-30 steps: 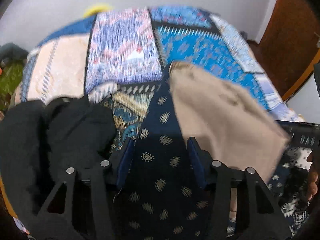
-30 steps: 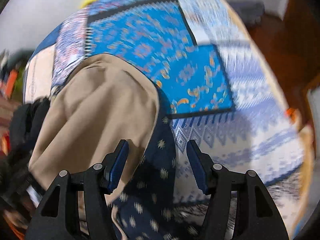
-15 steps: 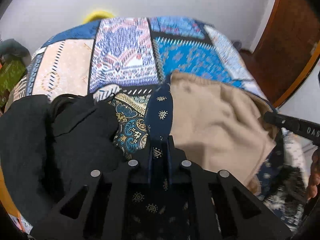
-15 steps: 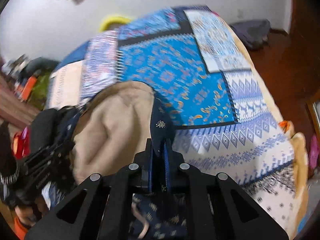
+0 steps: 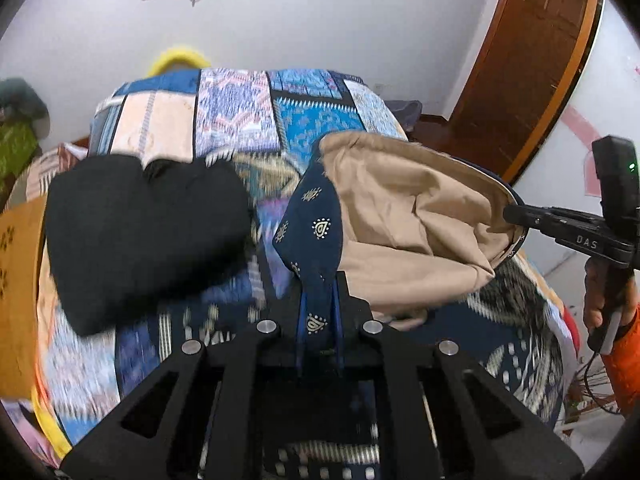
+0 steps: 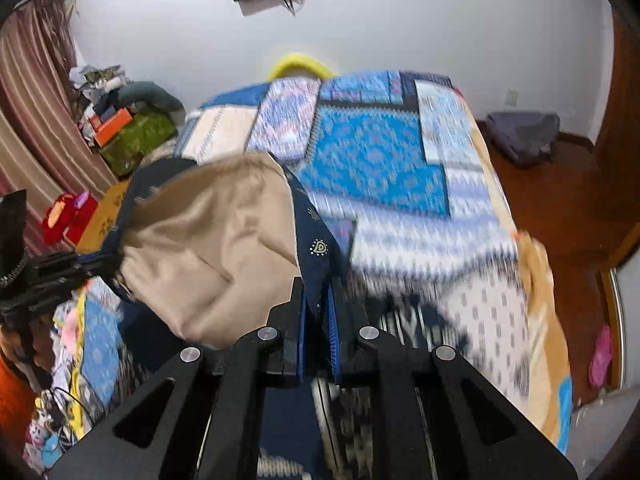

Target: Fold large clothes

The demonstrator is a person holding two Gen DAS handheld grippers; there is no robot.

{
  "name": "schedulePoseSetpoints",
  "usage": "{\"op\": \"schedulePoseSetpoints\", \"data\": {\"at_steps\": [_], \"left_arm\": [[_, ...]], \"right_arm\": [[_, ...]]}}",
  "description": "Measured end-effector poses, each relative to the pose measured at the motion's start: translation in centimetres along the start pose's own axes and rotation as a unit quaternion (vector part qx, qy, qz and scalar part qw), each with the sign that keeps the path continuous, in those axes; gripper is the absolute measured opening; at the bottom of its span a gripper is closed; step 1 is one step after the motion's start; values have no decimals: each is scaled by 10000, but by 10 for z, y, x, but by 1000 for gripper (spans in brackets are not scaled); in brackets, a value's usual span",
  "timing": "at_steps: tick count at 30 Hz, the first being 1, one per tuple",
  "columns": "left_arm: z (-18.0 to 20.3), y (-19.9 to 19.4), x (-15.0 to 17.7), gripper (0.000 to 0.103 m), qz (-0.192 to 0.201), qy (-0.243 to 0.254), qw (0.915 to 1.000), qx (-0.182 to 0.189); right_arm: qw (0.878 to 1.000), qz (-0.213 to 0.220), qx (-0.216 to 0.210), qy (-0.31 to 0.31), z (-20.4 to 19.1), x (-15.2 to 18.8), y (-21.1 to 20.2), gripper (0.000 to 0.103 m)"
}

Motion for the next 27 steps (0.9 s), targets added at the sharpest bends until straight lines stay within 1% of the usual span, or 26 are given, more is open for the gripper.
{"op": "schedulePoseSetpoints", "data": {"at_steps": [1,3,5,8,10,12,14,16,17,18,19,21,22,24,26,27], "left_arm": [[-3,0,7,11,-18,22,10000,-64],[-12,2,29,11,5,146,9993,-347],[-18,7,47,11,-74,122,9989,-439],[-31,21,75,11,-214,6,9979,-617],[-37,31,90,12,-244,55,9964,-813],[-41,39,100,13,-243,82,9951,-956],[-43,42,103,13,-291,-62,9953,-926],[-41,39,101,17,-365,-180,9954,-866],[-39,37,99,20,-401,-156,9956,-829],[-36,35,97,29,-415,-78,9958,-809],[-33,32,96,42,-399,-15,9959,-810],[-28,25,90,54,-258,115,9962,-821],[-25,20,84,56,-129,167,9965,-812],[-22,16,74,56,-57,183,9969,-768],[-19,15,60,56,33,157,9976,-681],[-18,16,54,56,58,144,9977,-664]], "right_arm": [[10000,-48,37,24,-1,12,-2,9],[9998,-163,30,86,-4,32,-4,9],[9996,-247,1,159,-6,49,-7,8],[9989,-417,195,38,-8,68,-2,8],[9975,-628,321,4,-4,79,9,9],[9969,-689,385,-75,-4,84,13,9],[9966,-640,451,-266,-8,82,11,11],[9956,-579,516,-519,-14,76,7,11],[9945,-578,585,-643,-17,73,5,14],[9937,-587,624,-728,-19,73,4,18],[9927,-615,656,-805,-21,71,3,20],[9922,-610,648,-879,-26,66,0,29],[9926,-558,619,-881,-28,63,-2,32],[9939,-393,563,-857,-31,51,-5,49],[9948,-198,566,-829,-32,37,-6,57],[9949,-155,559,-823,-32,30,-4,57]]}}
Point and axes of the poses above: each gripper's, at about its wrist camera, not at the fingertips, and y roughly the way its jaws point, z to its right, x to its underside, the point moved 8 cm from there along y, roughly the way its jaws point, and after that the axes turned 14 degrees about -y, right-handed, at the moved point
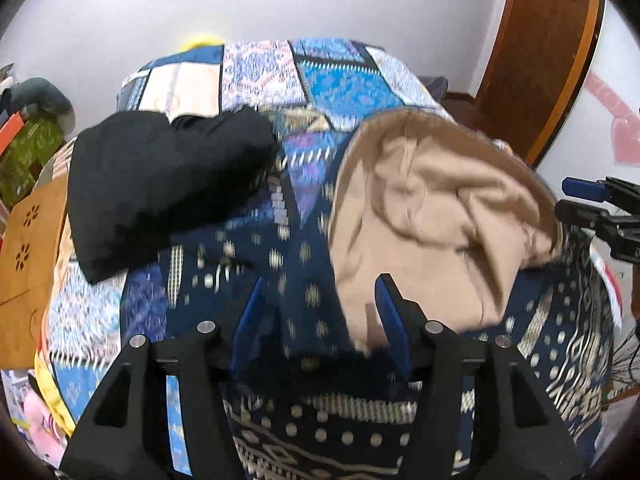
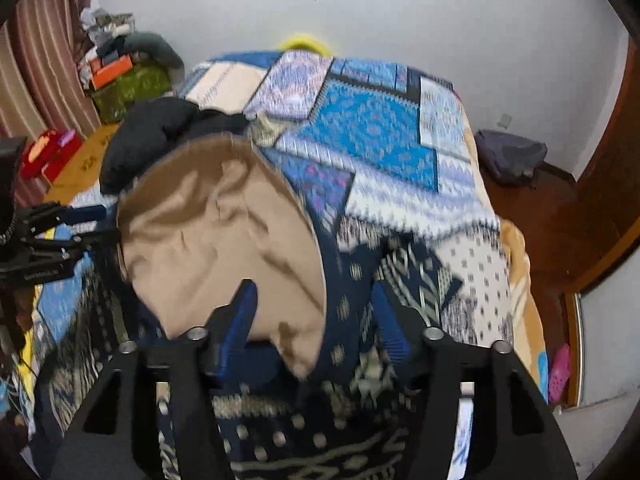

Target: Fold large clothes

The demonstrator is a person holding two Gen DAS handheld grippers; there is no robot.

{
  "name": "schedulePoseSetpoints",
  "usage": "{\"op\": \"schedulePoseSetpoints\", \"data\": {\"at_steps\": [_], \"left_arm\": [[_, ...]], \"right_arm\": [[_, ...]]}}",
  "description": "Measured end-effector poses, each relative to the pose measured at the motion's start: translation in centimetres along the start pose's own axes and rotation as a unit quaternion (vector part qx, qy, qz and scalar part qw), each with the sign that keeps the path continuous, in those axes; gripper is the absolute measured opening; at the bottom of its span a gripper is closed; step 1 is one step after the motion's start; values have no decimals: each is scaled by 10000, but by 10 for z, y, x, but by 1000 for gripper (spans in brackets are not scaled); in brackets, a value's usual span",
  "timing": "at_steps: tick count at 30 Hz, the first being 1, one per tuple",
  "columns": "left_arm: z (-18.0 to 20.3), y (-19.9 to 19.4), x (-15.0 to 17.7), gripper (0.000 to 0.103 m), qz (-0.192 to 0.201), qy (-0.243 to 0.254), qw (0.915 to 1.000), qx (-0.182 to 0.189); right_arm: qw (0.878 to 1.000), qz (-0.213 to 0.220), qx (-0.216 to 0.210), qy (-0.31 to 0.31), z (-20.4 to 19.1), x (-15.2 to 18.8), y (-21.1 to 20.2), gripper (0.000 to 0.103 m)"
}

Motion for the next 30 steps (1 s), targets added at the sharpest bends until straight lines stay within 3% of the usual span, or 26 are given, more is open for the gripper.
{"op": "schedulePoseSetpoints", "data": {"at_steps": [8,18,20,23,24,25,30], "left_arm": [[11,32,-44,56,-12,-75,9998,178],[29,71,-58,56,-66,178,9996,186],[31,74,-59,55,-81,204,9995,222],[35,77,-57,31,-152,206,9991,348],[36,77,-55,15,-211,201,9987,414],[38,75,-53,6,-252,196,9982,507],[40,49,-48,6,-113,138,9974,698]], "right_arm": [[9989,-39,-430,208,0,-33,40,57],[9868,-568,-1219,903,3,-30,97,57],[9851,-582,-1288,982,2,-28,101,49],[9864,-611,-1246,875,-1,-27,102,18],[9864,-582,-1268,870,-1,-28,100,12],[9860,-520,-1309,892,-2,-27,96,10],[9861,-180,-1471,758,-14,-32,64,9]]}}
Point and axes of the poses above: each gripper's, at about its wrist camera, not at the fingertips, and y roughly the way its jaws point, z to its right, x to its underside, the point moved 8 cm from there along y, roughly the way its jaws point, and after that the axes turned 14 degrees about -y, right-handed, at the moved point
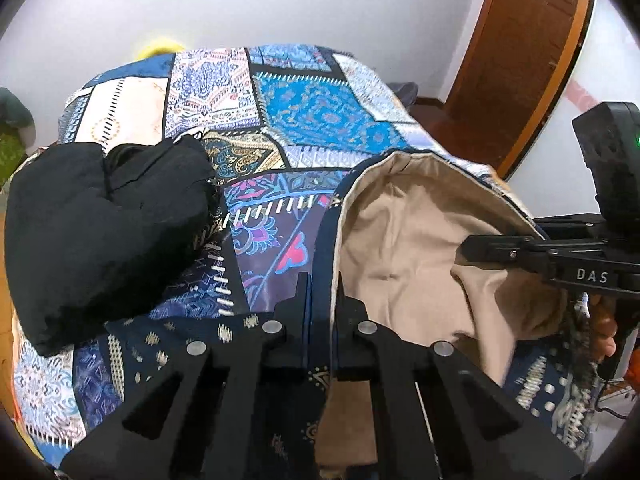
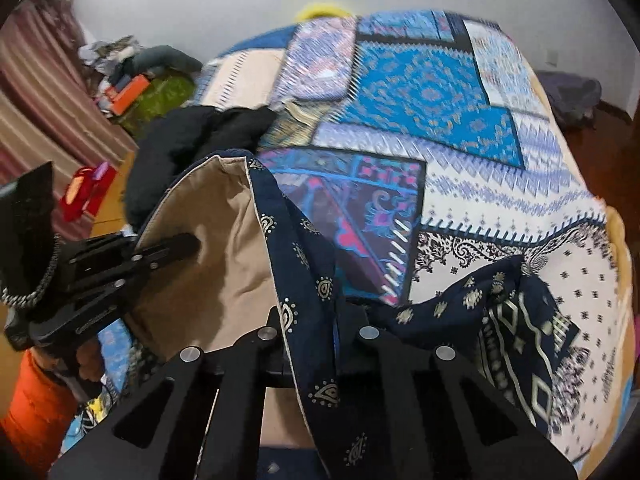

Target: Fold large clothes

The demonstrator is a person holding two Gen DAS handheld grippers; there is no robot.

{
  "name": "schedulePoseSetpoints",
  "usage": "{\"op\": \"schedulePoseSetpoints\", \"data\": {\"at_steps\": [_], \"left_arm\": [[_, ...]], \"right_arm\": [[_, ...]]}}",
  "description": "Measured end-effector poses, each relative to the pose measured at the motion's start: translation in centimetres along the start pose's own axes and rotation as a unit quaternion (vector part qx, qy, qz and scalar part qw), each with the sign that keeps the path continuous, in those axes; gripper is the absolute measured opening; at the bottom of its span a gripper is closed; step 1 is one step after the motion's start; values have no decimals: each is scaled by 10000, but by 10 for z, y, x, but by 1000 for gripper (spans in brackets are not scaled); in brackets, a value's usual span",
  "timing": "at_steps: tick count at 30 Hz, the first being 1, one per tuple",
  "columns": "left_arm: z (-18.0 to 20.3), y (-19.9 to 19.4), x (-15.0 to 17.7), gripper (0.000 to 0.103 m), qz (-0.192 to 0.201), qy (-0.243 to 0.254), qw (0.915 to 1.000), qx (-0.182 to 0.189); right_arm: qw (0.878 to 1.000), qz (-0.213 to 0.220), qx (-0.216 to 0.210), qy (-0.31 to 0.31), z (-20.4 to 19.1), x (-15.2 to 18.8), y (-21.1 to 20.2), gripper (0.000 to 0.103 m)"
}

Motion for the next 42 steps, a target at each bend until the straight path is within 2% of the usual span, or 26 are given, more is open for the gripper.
{"op": "schedulePoseSetpoints", "data": {"at_steps": [5,9,14,15,16,17,18,20,21,24,27,32,37,40,42], "left_arm": [[6,-38,14,6,157,56,9997,192],[6,-61,41,6,38,47,9993,359],[1,-80,80,8,-79,41,9997,206],[-1,-81,86,14,-129,5,9997,202],[-4,-83,96,26,-210,-63,9997,147],[-7,-84,105,33,-260,-116,9996,77],[-10,-85,112,44,-288,-148,9995,20],[-14,-90,127,46,-323,-151,9993,-84],[-16,-92,134,46,-355,-126,9992,-132],[-23,-101,155,46,-455,-45,9985,-310],[-27,-114,166,47,-426,120,9977,-517],[-28,-145,155,50,-55,365,9965,-752],[-27,-168,119,60,458,33,9976,-515],[-27,-159,99,60,543,-199,9973,-458],[-25,-147,93,61,508,-341,9975,-360]], "right_arm": [[9995,268,-149,-102,-29,10,-39,8],[9990,297,4,-347,-45,24,-54,9],[9976,201,232,-617,-60,55,-67,13],[9976,158,270,-611,-60,60,-67,13],[9979,66,295,-582,-60,67,-68,13],[9981,-45,290,-539,-60,74,-67,17],[9984,-141,235,-500,-61,79,-67,28],[9990,-298,-37,-328,-64,93,-67,45],[9993,-267,-109,-238,-64,97,-69,50],[9995,-254,-146,-127,-65,108,-74,50],[9996,-235,-2,-178,-65,113,-82,50],[9986,48,156,-505,-70,101,-109,50],[9968,440,325,-575,-70,76,-122,51],[9959,432,569,-553,-67,66,-112,52],[9964,352,525,-563,-68,67,-101,52]]}}
Point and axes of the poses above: each gripper's, at about its wrist camera, not at the fingertips, and y roughly the way its jaws point, z to its right, x to its underside, the point moved 8 cm from there along y, roughly the way its jaws point, and after that the axes turned 14 degrees about -y, right-handed, at the moved point
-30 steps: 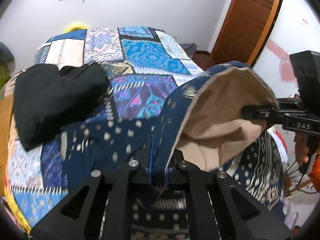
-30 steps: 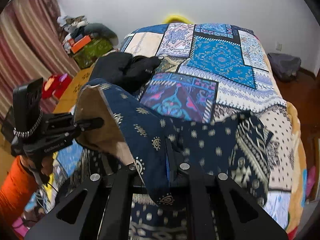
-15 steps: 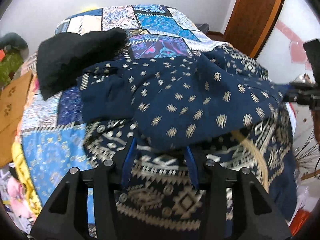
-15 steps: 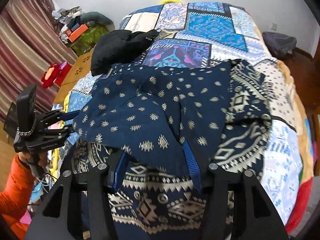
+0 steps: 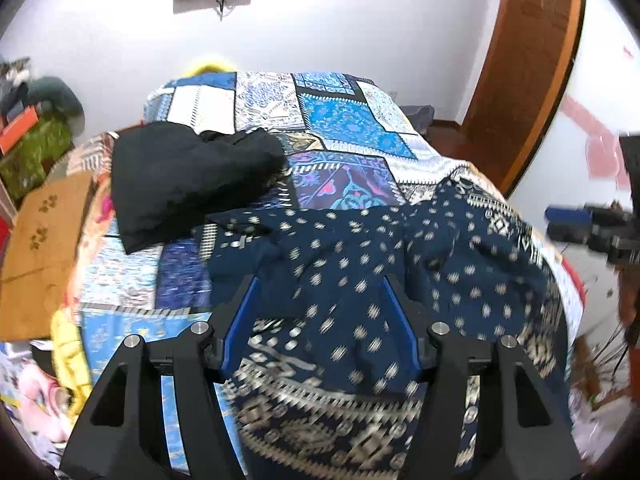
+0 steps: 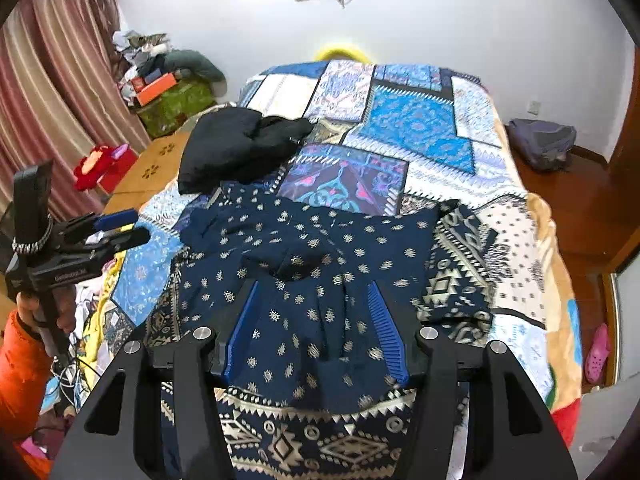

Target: Fold large clothes

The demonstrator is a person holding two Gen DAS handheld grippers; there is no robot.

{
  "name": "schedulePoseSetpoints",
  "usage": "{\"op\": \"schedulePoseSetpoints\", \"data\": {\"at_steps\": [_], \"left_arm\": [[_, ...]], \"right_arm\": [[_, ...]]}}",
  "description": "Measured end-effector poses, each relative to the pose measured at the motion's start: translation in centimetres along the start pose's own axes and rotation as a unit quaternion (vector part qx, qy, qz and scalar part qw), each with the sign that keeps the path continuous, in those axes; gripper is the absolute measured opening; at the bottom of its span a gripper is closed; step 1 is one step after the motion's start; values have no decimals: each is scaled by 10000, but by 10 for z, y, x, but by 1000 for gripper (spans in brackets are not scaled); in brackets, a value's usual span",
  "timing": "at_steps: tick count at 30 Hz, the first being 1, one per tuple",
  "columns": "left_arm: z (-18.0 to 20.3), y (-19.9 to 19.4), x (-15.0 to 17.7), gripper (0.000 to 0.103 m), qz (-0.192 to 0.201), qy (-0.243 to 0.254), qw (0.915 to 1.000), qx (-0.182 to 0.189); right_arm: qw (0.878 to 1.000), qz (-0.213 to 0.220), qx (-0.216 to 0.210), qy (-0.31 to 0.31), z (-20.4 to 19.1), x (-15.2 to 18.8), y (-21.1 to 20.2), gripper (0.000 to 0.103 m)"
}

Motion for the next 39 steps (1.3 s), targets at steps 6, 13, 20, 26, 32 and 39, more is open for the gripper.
{"op": "schedulePoseSetpoints", "data": {"at_steps": [6,13,20,26,32,39], "left_arm": [[3,58,36,61,-455,-95,9982,-387],[-6,73,84,61,-848,394,9935,-643],[-34,37,73,61,-511,-124,9971,-545],[-89,24,35,61,-221,-1057,9925,-569],[-135,46,21,61,-487,-2296,9720,130],[-145,96,27,62,-983,-2852,9509,698]], "right_arm": [[9982,-582,-92,118,-5,38,39,52],[9951,-896,-377,183,-4,70,39,52],[9974,-476,-250,483,24,52,2,52],[9954,-59,171,942,70,37,-18,52],[9873,-189,245,1561,108,48,1,52],[9745,-551,-25,2175,131,71,34,52]]}}
Point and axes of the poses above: each gripper's, at about its wrist camera, not at the fingertips, and y roughly the way its jaws point, z to its right, x to its underside, the point moved 8 cm from there along y, roughly the way its jaws point, and after that the axes turned 14 degrees about -y, right-handed, at the moved point
